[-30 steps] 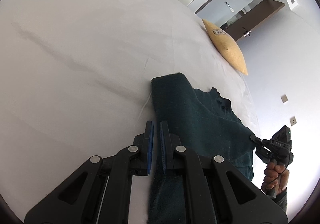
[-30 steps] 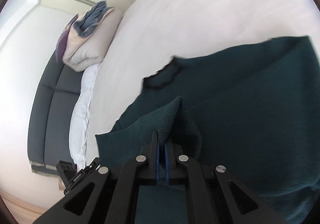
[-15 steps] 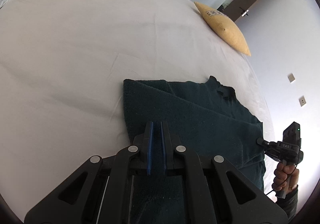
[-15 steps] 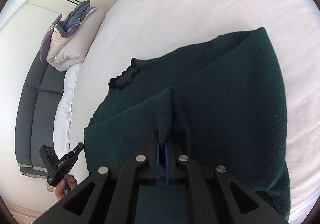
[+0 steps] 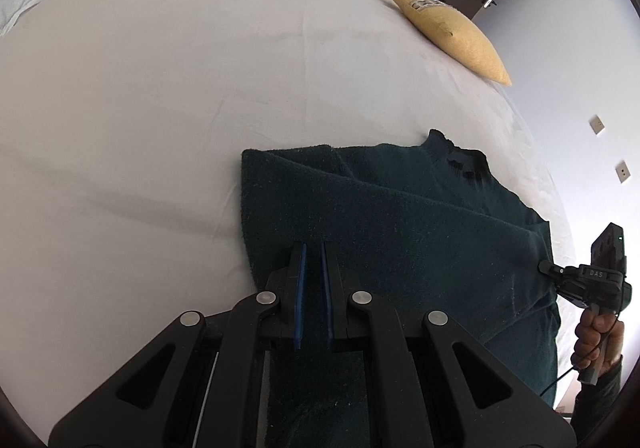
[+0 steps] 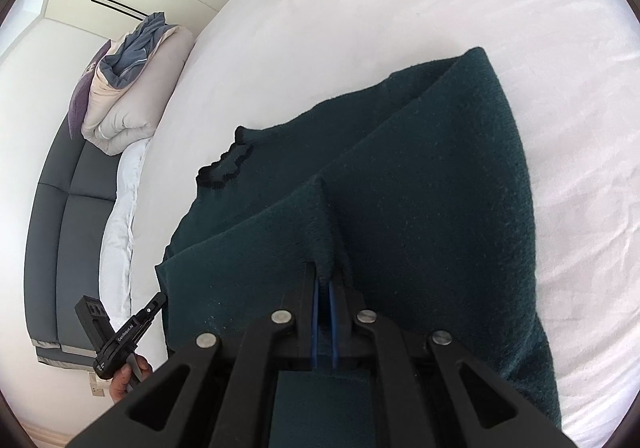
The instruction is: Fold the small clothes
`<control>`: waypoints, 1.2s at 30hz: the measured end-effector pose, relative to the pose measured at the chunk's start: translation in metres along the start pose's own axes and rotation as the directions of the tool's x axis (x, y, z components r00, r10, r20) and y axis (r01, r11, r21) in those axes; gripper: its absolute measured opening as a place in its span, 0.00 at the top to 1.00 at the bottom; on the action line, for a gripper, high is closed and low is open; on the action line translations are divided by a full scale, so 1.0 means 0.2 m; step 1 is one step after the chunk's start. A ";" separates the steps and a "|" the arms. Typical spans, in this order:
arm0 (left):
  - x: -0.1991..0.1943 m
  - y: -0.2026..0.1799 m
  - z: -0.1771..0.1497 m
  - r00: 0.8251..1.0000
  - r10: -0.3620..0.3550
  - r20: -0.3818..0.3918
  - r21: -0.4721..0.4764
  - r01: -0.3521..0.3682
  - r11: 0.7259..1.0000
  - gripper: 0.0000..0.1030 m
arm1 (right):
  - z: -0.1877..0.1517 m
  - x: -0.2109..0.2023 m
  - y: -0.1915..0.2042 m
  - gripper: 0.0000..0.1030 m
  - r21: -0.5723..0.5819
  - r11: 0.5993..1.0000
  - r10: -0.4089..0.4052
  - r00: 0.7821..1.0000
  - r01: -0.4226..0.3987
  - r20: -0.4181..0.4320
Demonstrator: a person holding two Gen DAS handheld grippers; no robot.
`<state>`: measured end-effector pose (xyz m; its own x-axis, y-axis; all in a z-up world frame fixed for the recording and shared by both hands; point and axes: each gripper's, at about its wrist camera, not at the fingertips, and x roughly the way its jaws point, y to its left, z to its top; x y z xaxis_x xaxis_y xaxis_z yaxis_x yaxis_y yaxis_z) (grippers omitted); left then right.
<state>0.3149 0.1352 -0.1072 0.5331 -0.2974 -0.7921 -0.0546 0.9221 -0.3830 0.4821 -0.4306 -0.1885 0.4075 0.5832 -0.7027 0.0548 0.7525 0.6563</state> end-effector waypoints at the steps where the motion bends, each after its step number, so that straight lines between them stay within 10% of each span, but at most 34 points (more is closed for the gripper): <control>1: 0.00 -0.01 0.01 1.000 0.000 0.004 0.007 0.000 1.000 0.94 | -0.01 0.00 0.00 0.95 0.006 1.000 0.001 1.000 -0.001 0.001; 18: 0.17 -0.08 0.03 0.998 0.054 -0.030 0.081 -0.051 0.995 0.94 | -0.03 0.00 -0.09 0.97 0.050 0.998 0.025 1.000 -0.025 0.008; 23: 0.10 -0.09 0.03 0.999 0.047 0.004 0.062 -0.047 0.997 0.94 | -0.07 -0.22 0.02 0.83 -0.003 0.987 -0.158 0.973 0.161 0.170; 30: 0.17 -0.13 0.02 0.997 0.072 0.001 0.087 -0.072 0.994 0.94 | -0.14 0.02 0.44 0.83 -0.185 0.951 0.263 0.963 -0.249 0.059; 36: 0.18 -0.05 0.06 1.000 -0.005 -0.023 0.030 0.005 1.000 0.94 | -0.14 0.47 0.46 0.83 -0.088 0.960 0.265 0.964 -0.267 -0.033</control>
<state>0.3449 0.1179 -0.1268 0.5135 -0.3075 -0.8011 -0.0266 0.9274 -0.3731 0.5005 -0.2972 -0.2020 0.3775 0.7714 -0.5123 -0.1364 0.5935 0.7932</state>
